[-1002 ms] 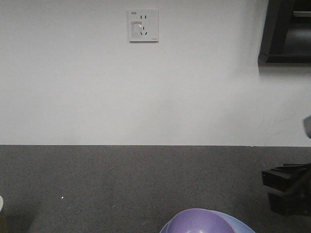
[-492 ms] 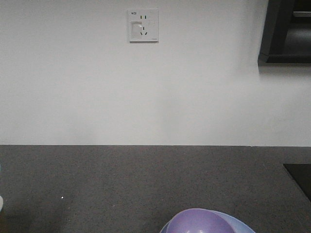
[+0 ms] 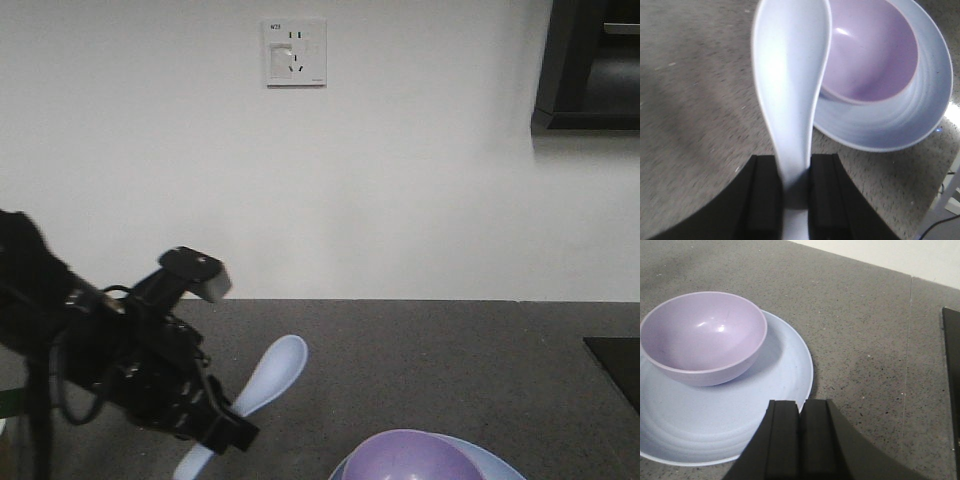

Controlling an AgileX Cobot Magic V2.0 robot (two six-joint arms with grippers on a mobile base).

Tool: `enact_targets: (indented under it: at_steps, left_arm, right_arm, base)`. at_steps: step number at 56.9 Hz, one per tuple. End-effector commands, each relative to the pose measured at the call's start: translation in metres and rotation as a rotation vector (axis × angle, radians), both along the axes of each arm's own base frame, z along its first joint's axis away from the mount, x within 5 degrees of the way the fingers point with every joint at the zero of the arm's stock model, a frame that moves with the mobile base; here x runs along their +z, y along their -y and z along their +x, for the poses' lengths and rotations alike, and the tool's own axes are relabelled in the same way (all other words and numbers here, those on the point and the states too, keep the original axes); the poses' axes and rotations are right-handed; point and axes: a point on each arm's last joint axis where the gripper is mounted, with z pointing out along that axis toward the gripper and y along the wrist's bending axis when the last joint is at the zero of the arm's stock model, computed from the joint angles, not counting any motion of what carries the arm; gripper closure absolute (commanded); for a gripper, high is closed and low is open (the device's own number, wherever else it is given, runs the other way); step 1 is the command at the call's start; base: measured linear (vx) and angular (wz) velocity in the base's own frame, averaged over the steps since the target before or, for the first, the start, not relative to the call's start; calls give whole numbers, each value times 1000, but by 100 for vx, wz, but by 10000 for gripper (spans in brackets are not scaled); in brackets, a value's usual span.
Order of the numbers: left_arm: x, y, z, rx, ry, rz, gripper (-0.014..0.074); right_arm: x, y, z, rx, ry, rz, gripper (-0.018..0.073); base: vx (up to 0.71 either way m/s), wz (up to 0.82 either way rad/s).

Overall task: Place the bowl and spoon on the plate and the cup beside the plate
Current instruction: 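Lower the white spoon into the bowl and open the left gripper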

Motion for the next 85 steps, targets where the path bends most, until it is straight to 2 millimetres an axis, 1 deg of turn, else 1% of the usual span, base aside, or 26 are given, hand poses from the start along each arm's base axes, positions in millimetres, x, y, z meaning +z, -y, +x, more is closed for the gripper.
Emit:
enact_targets:
  at_steps: [1, 3, 6, 12, 18, 26, 32, 39, 45, 46, 55, 63, 69, 85]
  left_arm:
    - [9, 27, 5, -39, -22, -60, 596]
    - [2, 38, 8, -69, -47, -47, 596]
    - [-4, 50, 11, -98, -72, -37, 596]
    - [-8, 72, 13, -142, -91, -30, 596]
    - [-8, 84, 13, -150, -75, -44, 596]
    - [-5, 96, 12, -133, -10, -81, 592]
    - [-4, 100, 13, -120, 20, -99, 577]
    - [-9, 102, 14, -123, 10, -92, 513]
    - [-14, 105, 13, -137, -14, -79, 423]
    - [-15, 106, 13, -139, -15, -77, 393]
    - [-18, 112, 10, -152, -18, -75, 219]
    - [-18, 113, 10, -146, -8, -82, 108]
    - [-18, 113, 10, -148, -11, -80, 80]
    - [-17, 112, 8, -159, -25, -73, 79]
  right_arm:
    - [16, 1, 4, -10, 118, -1, 568]
    - [16, 1, 4, -10, 122, -4, 568]
    - [16, 1, 4, -10, 122, -8, 568]
    - [16, 1, 4, -11, 122, -9, 568]
    - [16, 1, 4, -11, 122, -9, 568]
    - [16, 1, 4, -11, 122, -9, 568]
    - [16, 1, 4, -11, 122, -9, 568]
    - [16, 1, 4, -11, 122, -9, 568]
    - [16, 1, 4, -11, 123, -7, 568]
    - [16, 1, 4, -11, 123, -7, 568]
    - [16, 1, 4, -11, 122, -7, 568]
    - [16, 1, 4, -11, 122, -7, 568]
    - [16, 1, 4, -11, 122, -7, 568]
    - [16, 1, 4, -11, 122, -7, 568]
  base:
    - [0, 0]
    - [0, 0]
    - [0, 0]
    - [0, 0]
    - [0, 0]
    - [0, 0]
    - [0, 0]
    - [0, 0]
    - [0, 0]
    - [0, 0]
    - [0, 0]
    - [0, 0]
    - [0, 0]
    - [0, 0]
